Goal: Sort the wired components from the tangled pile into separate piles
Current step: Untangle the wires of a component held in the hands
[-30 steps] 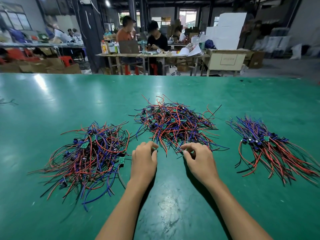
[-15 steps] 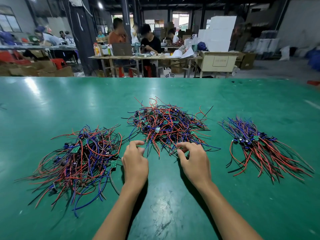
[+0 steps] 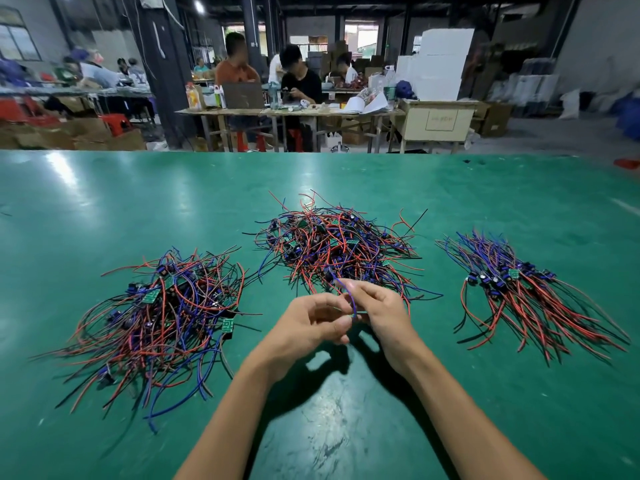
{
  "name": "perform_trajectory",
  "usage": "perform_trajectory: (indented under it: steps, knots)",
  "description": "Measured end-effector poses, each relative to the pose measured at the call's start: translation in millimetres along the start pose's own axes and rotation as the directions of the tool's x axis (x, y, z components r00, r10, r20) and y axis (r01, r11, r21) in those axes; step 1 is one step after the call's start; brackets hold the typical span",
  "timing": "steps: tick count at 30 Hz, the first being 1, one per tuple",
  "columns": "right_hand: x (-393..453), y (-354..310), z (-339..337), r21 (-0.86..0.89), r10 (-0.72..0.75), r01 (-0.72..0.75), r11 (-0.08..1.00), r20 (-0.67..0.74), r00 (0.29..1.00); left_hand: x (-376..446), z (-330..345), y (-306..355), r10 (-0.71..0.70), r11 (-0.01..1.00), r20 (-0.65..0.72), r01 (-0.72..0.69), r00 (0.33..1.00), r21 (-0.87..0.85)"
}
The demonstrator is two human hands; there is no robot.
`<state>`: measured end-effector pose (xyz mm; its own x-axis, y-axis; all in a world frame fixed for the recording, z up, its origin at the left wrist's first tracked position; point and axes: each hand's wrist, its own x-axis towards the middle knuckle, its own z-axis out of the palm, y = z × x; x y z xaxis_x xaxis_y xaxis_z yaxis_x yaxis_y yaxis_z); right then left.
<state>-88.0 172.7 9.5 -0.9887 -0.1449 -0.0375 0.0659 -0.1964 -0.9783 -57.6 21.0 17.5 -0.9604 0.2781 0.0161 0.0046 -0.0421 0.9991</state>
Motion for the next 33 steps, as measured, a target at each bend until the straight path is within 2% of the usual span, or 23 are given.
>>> perform_trajectory:
  steps: [3,8,10,14,16,19,27,30,31,33]
  knots:
    - [-2,-2,-3,0.106,0.018,-0.024,0.994,0.053,0.998,-2,-2,1,-0.067,0.997,0.034,0.068,0.997,-0.023]
    - [-4,-4,-4,0.097,-0.012,-0.001,0.995,0.135,0.991,0,-8,-1,-0.133,0.991,-0.072,0.13,0.989,-0.039]
    - [-7,-5,-4,0.099,-0.027,0.009,0.995,0.175,0.984,3,-10,-2,-0.111,0.993,-0.128,0.104,0.985,-0.065]
    - [-12,-6,-3,-0.027,0.013,-0.005,1.0,0.324,0.946,5,-12,4,-0.105,0.941,-0.192,0.035,0.976,-0.337]
    - [-14,-5,0,-0.055,0.037,-0.017,0.998,0.38,0.924,4,-15,4,-0.065,0.929,-0.22,-0.021,0.973,-0.369]
    - [-15,-5,2,-0.082,0.051,-0.02,0.996,0.386,0.921,3,-19,5,-0.024,0.912,-0.254,-0.082,0.967,-0.401]
    - [-12,-6,1,-0.097,0.094,-0.061,0.993,0.382,0.919,0,-25,11,0.075,0.915,-0.199,-0.146,0.977,-0.375]
    - [-10,-5,0,-0.113,0.102,-0.063,0.992,0.38,0.92,-2,-26,16,0.114,0.915,-0.248,-0.199,0.962,-0.351]
    - [-10,-4,0,-0.124,0.106,-0.064,0.99,0.376,0.921,-3,-28,17,0.135,0.931,-0.308,-0.227,0.942,-0.287]
    - [-9,-2,-1,-0.14,0.117,-0.069,0.988,0.373,0.92,-5,-42,21,0.221,0.964,-0.462,-0.263,0.859,-0.028]
